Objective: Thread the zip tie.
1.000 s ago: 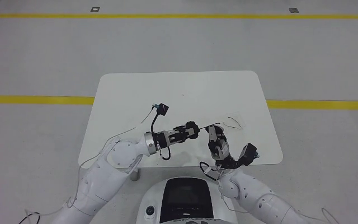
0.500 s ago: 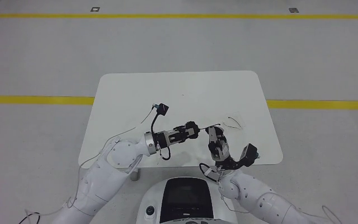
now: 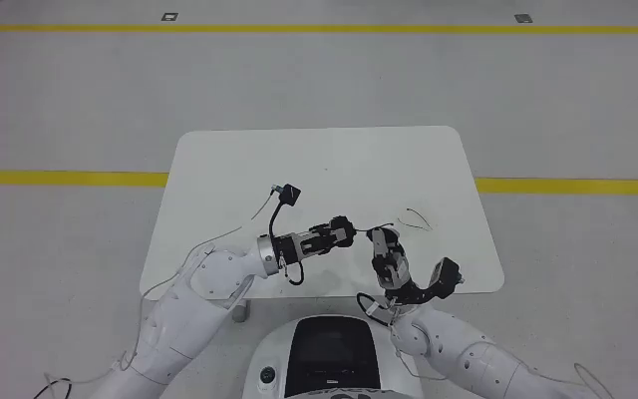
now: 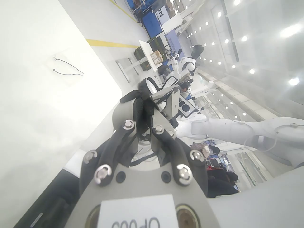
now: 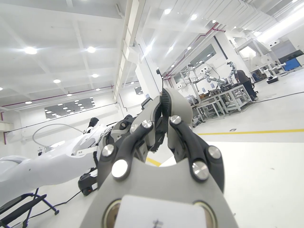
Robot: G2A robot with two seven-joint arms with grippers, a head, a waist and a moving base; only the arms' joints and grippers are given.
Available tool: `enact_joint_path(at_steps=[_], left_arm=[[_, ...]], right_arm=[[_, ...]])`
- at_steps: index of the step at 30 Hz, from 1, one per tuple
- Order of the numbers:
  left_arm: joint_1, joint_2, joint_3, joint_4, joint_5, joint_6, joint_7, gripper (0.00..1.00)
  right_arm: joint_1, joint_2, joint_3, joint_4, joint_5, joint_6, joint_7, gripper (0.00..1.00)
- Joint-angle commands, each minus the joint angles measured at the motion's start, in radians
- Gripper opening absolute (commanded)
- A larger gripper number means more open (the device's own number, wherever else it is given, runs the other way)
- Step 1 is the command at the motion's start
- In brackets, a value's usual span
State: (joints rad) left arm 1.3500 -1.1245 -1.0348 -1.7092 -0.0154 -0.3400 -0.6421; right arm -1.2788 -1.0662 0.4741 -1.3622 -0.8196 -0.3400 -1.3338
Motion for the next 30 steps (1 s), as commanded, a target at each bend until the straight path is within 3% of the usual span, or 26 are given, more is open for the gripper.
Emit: enact_joint_path(at_steps=[1, 14, 30], left_arm=[[0.000, 0.000, 0.000, 0.000, 0.000, 0.000, 0.000, 0.00], [0.000, 0.000, 0.000, 0.000, 0.000, 0.000, 0.000, 0.00], [0.000, 0.000, 0.000, 0.000, 0.000, 0.000, 0.000, 0.00]], right_arm=[[0.004, 0.002, -0.006, 0.000, 0.001, 0.000, 0.000, 0.00], [0.021, 0.011, -0.026, 0.027, 0.007, 0.000, -0.033, 0.00], [0.035, 0.009, -0.063, 0.029, 0.092, 0.000, -0.021, 0.00]])
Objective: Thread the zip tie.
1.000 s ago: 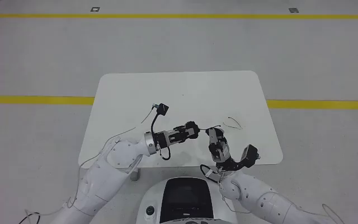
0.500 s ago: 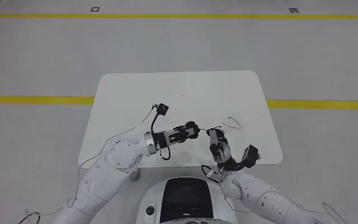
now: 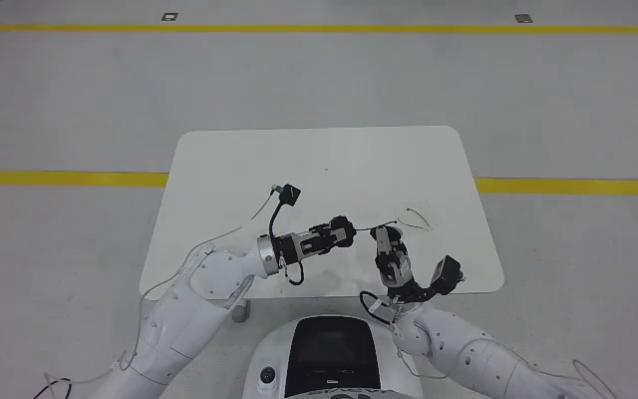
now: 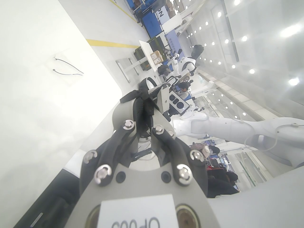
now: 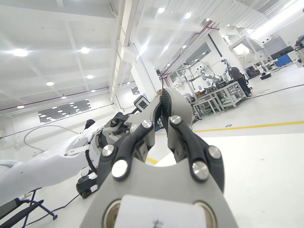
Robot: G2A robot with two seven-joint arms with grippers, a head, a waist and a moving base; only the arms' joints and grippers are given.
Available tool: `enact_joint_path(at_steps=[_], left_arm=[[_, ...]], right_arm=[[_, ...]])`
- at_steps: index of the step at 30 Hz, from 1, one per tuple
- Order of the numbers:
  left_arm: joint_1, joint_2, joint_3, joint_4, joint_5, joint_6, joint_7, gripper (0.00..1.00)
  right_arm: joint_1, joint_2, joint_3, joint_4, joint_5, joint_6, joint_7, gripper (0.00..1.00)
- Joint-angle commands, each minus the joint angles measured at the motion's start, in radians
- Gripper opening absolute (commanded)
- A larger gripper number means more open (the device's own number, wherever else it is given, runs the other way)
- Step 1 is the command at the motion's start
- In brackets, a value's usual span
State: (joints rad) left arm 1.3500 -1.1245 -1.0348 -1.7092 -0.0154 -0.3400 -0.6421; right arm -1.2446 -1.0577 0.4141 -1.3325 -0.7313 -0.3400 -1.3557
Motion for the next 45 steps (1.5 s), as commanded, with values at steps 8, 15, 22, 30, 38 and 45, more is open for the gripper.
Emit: enact_joint_path(at_steps=[8, 15, 22, 30, 38, 45], left_arm=[[0.000, 0.000, 0.000, 0.000, 0.000, 0.000, 0.000, 0.00], [0.000, 0.000, 0.000, 0.000, 0.000, 0.000, 0.000, 0.00], [0.000, 0.000, 0.000, 0.000, 0.000, 0.000, 0.000, 0.00], [0.000, 0.000, 0.000, 0.000, 0.000, 0.000, 0.000, 0.00], [0.000, 0.000, 0.000, 0.000, 0.000, 0.000, 0.000, 0.00], [0.000, 0.000, 0.000, 0.000, 0.000, 0.000, 0.000, 0.00]], right_arm=[[0.001, 0.000, -0.003, -0.001, 0.004, 0.000, 0.001, 0.00], [-0.023, -0.004, 0.035, -0.025, -0.007, 0.000, 0.051, 0.00], [-0.042, -0.012, 0.059, -0.040, -0.032, 0.000, 0.062, 0.00], [-0.052, -0.023, 0.078, -0.023, -0.033, 0.000, 0.093, 0.00], [-0.054, -0.034, 0.073, -0.039, -0.035, 0.000, 0.074, 0.00], [-0.035, -0.033, 0.042, -0.025, -0.025, 0.000, 0.075, 0.00]])
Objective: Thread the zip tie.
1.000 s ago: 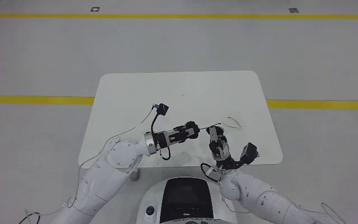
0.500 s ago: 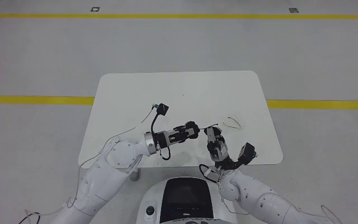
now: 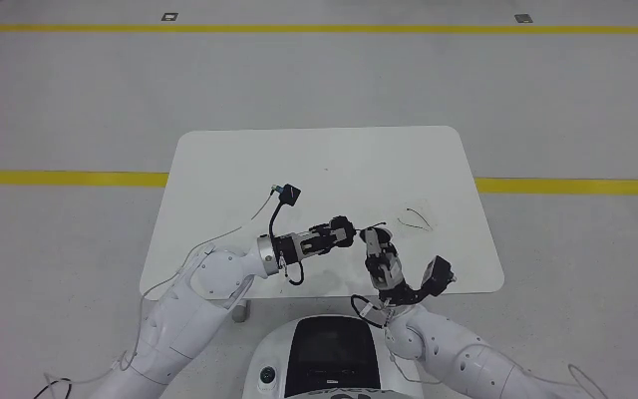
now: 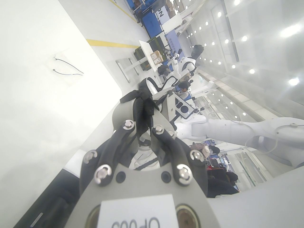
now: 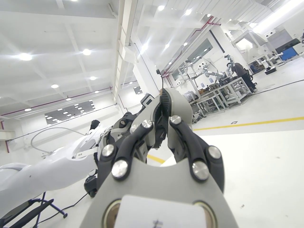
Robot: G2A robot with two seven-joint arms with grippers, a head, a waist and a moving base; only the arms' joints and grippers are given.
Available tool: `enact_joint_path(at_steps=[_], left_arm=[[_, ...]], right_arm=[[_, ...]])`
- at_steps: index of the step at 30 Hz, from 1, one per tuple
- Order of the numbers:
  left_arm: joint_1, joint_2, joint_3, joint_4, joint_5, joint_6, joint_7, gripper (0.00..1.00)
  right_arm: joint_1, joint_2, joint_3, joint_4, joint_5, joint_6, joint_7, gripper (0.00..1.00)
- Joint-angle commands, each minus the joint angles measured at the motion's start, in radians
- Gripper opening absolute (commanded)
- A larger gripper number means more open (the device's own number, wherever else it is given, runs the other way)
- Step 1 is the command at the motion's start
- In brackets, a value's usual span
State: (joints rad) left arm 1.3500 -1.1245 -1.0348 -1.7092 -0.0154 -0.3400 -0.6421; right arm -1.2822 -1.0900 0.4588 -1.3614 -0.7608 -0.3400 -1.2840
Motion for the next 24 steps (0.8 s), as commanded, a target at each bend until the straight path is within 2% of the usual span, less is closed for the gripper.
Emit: enact_joint_path(at_steps=[1, 8, 15, 24], left_arm=[[0.000, 0.000, 0.000, 0.000, 0.000, 0.000, 0.000, 0.00], [0.000, 0.000, 0.000, 0.000, 0.000, 0.000, 0.000, 0.00], [0.000, 0.000, 0.000, 0.000, 0.000, 0.000, 0.000, 0.00], [0.000, 0.000, 0.000, 0.000, 0.000, 0.000, 0.000, 0.00]], right_arm=[[0.005, -0.001, -0.005, 0.007, 0.008, 0.000, 0.005, 0.00], [0.016, -0.007, -0.012, 0.024, 0.026, 0.000, 0.005, 0.00], [0.025, -0.006, -0.028, 0.002, 0.030, 0.000, -0.025, 0.00], [0.044, -0.008, -0.061, 0.022, 0.074, 0.000, 0.003, 0.00]])
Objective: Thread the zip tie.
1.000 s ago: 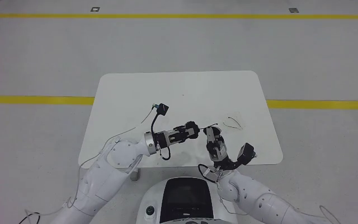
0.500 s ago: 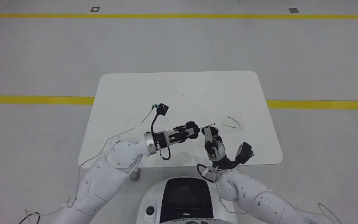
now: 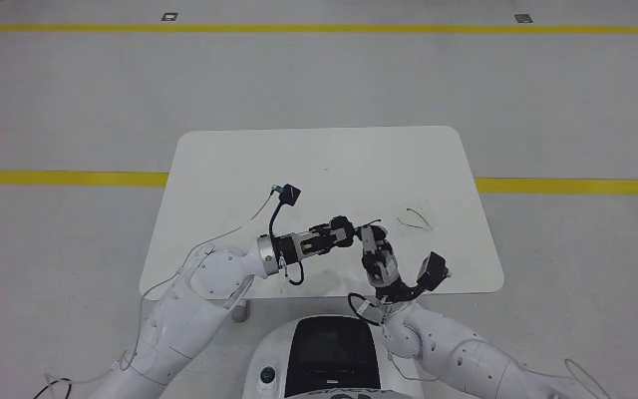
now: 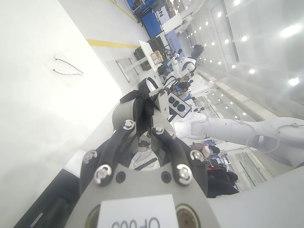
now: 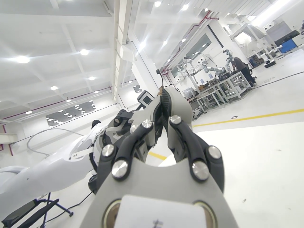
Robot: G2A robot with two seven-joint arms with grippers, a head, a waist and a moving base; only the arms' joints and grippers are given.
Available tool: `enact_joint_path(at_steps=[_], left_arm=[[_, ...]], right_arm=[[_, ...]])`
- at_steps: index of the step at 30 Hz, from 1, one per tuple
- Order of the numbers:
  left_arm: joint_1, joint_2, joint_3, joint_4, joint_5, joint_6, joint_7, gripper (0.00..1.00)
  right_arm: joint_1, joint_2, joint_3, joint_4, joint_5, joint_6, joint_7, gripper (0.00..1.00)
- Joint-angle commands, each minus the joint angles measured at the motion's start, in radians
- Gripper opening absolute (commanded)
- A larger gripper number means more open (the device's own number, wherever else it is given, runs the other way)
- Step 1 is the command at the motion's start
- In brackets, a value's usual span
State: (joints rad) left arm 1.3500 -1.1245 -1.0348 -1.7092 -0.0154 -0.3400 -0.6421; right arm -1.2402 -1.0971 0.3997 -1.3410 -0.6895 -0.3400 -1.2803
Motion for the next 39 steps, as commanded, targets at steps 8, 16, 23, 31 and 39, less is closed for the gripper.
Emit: enact_joint_path(at_steps=[8, 16, 23, 31, 39], left_arm=[[0.000, 0.000, 0.000, 0.000, 0.000, 0.000, 0.000, 0.00], [0.000, 0.000, 0.000, 0.000, 0.000, 0.000, 0.000, 0.00], [0.000, 0.000, 0.000, 0.000, 0.000, 0.000, 0.000, 0.00], [0.000, 0.000, 0.000, 0.000, 0.000, 0.000, 0.000, 0.00], [0.000, 0.000, 0.000, 0.000, 0.000, 0.000, 0.000, 0.00]], right_arm=[[0.008, 0.004, -0.011, -0.002, -0.002, 0.000, -0.051, 0.00], [0.017, 0.001, -0.029, 0.006, 0.020, 0.000, -0.042, 0.00], [0.020, 0.001, -0.032, 0.015, 0.022, 0.000, -0.061, 0.20], [0.011, 0.014, -0.012, 0.020, -0.016, 0.000, -0.103, 1.00], [-0.021, 0.028, 0.048, 0.029, -0.081, 0.000, -0.110, 1.00]])
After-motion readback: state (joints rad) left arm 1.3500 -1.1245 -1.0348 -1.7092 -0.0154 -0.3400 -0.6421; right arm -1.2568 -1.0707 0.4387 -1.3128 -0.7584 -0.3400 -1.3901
